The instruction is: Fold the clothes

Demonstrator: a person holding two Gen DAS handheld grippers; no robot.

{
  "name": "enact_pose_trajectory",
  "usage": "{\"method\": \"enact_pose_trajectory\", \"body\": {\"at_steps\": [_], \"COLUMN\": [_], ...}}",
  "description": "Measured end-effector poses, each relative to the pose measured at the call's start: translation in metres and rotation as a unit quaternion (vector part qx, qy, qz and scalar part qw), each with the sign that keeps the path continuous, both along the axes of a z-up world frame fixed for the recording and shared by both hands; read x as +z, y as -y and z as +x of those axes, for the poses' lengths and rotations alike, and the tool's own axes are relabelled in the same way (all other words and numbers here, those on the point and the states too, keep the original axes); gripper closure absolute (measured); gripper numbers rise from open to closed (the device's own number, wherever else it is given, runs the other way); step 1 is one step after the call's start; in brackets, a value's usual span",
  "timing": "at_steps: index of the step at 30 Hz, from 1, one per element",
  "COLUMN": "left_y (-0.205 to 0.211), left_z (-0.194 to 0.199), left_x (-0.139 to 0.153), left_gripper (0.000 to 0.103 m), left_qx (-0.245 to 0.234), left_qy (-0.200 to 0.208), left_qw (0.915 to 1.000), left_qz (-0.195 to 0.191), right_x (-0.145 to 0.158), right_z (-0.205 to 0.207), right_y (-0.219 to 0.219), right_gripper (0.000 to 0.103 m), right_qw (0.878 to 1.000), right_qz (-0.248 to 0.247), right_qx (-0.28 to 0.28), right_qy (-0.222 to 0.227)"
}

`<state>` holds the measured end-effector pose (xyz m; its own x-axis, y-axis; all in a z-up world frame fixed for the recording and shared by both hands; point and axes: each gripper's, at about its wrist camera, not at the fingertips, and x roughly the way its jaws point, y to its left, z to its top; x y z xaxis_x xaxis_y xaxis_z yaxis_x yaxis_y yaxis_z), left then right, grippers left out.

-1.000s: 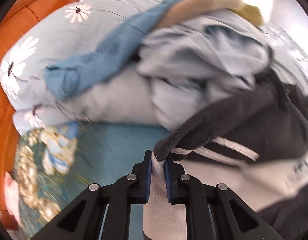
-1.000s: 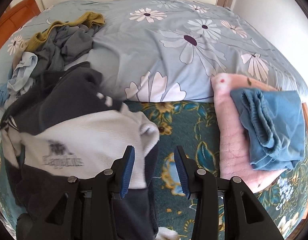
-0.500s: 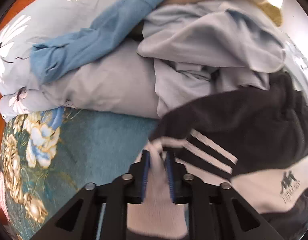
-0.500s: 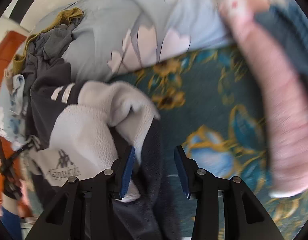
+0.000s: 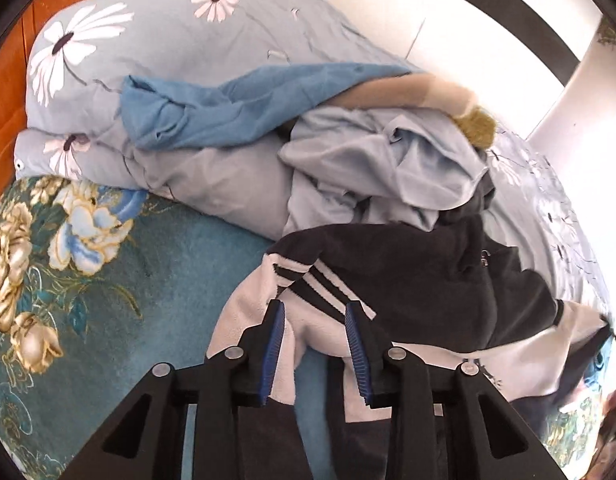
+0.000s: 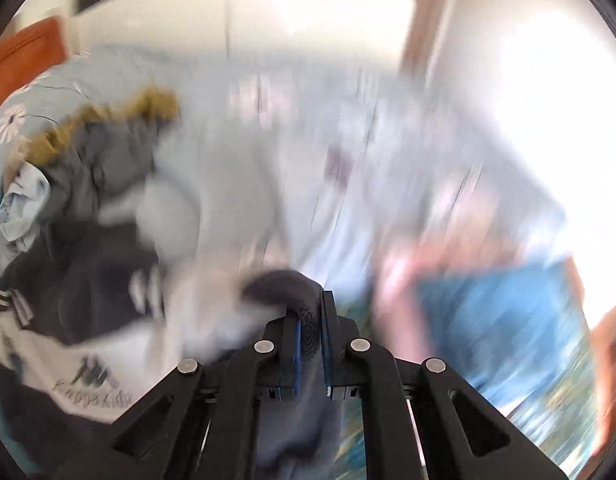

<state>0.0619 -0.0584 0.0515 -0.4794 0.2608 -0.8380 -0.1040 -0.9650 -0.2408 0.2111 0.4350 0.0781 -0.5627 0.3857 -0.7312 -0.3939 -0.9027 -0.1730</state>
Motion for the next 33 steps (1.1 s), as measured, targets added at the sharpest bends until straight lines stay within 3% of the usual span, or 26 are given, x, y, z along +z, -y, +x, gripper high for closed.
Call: {"method": "enact_pose_trajectory", "body": {"at_steps": [2,4,7,11,14,16,18,20,24,27,29,31,33], "left_y": [-0.003,-0.006,-0.012,-0.024,-0.035,-0.040,-0.043,-0.045,-0.046,-0.046,-0.043,-0.039,-0.033], "left_z": [0.004,0.006,0.008,0.013,0.017,0.018,0.019,0.019,0.017,0.021,0.023,0.024,0.024], "left_x": [0.003,0.000,-0.014,-0.026,-0.031,-0.031,-0.030,-0.029,-0.030,-0.028,-0.027,-0.028,-0.029], "left_gripper": [0.061,0.060,0.060,0.059,0.058,0.057,0.055,0.052,0.051,0.049,0.048,0.048,0.048], "left_qx": [-0.003,-0.007,-0.009,-0.018,-0.028,-0.032,-0.034,-0.030,-0.018,-0.015,-0.011,-0.007,0.001], "left_qy": [-0.005,-0.002,0.019,0.038,0.047,0.047,0.047,0.044,0.051,0.051,0.052,0.054,0.055], "left_qw": [1.0000,1.0000,0.9998,0.9991,0.9985,0.9983,0.9983,0.9985,0.9985,0.9986,0.9986,0.9985,0.9984], "left_qz": [-0.005,-0.005,-0.005,-0.004,-0.009,-0.011,-0.012,-0.010,-0.002,-0.001,-0.004,-0.007,-0.010], "right_x": [0.002,-0.024,-0.081,-0.123,-0.118,-0.102,-0.090,-0.084,-0.120,-0.143,-0.148,-0.148,-0.135], "right_z": [0.013,0.028,0.047,0.067,0.077,0.089,0.102,0.112,0.110,0.104,0.099,0.094,0.088], "right_y": [0.015,0.034,0.050,0.051,0.041,0.028,0.001,-0.030,-0.077,-0.093,-0.094,-0.092,-0.087], "right_gripper": [0.094,0.094,0.094,0.091,0.080,0.067,0.059,0.058,0.058,0.058,0.062,0.092,0.094], "right_qw": [0.999,0.997,0.988,0.977,0.974,0.975,0.977,0.975,0.952,0.936,0.931,0.930,0.936], "right_qz": [0.020,0.023,-0.016,-0.081,-0.132,-0.166,-0.191,-0.211,-0.242,-0.276,-0.292,-0.299,-0.287], "right_qx": [0.026,0.059,0.091,0.085,0.081,0.072,0.024,-0.040,-0.179,-0.210,-0.211,-0.208,-0.195], "right_qy": [-0.003,0.043,0.126,0.176,0.163,0.127,0.086,0.054,0.061,0.066,0.062,0.060,0.056]}}
